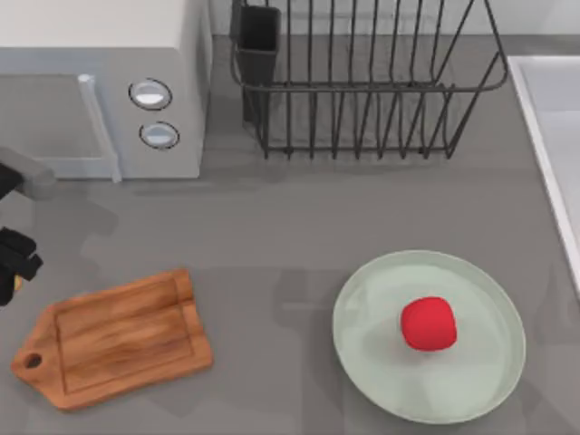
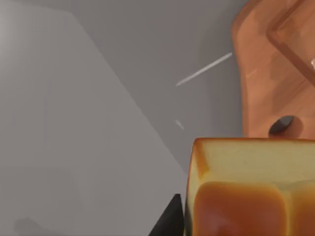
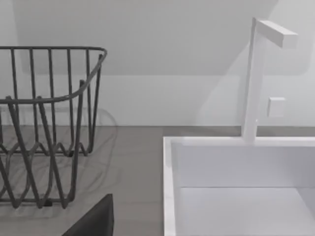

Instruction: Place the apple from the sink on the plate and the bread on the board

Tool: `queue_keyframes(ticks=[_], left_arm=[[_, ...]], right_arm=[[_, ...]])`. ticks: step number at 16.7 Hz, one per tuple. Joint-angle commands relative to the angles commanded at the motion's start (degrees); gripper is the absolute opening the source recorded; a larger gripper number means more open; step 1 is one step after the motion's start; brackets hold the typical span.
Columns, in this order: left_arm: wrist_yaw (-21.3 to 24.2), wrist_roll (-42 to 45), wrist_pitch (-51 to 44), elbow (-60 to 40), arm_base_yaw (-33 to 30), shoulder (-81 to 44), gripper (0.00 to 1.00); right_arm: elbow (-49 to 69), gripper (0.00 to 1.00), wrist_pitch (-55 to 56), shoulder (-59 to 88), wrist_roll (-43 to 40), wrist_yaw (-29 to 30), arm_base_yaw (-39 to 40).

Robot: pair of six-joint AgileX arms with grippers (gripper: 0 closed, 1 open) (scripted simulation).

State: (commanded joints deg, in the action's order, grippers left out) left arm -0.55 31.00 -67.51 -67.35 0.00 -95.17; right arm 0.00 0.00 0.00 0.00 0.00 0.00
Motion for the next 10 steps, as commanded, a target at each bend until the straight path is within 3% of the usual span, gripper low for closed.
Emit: queue_keyframes(ticks=[10], left_arm=[[1.00,-73.46,0.95,5.17,-16.78,0.36,0.00]], right_arm=[[0.00,1.00,0.00,0.00,0.00,0.00,0.00]])
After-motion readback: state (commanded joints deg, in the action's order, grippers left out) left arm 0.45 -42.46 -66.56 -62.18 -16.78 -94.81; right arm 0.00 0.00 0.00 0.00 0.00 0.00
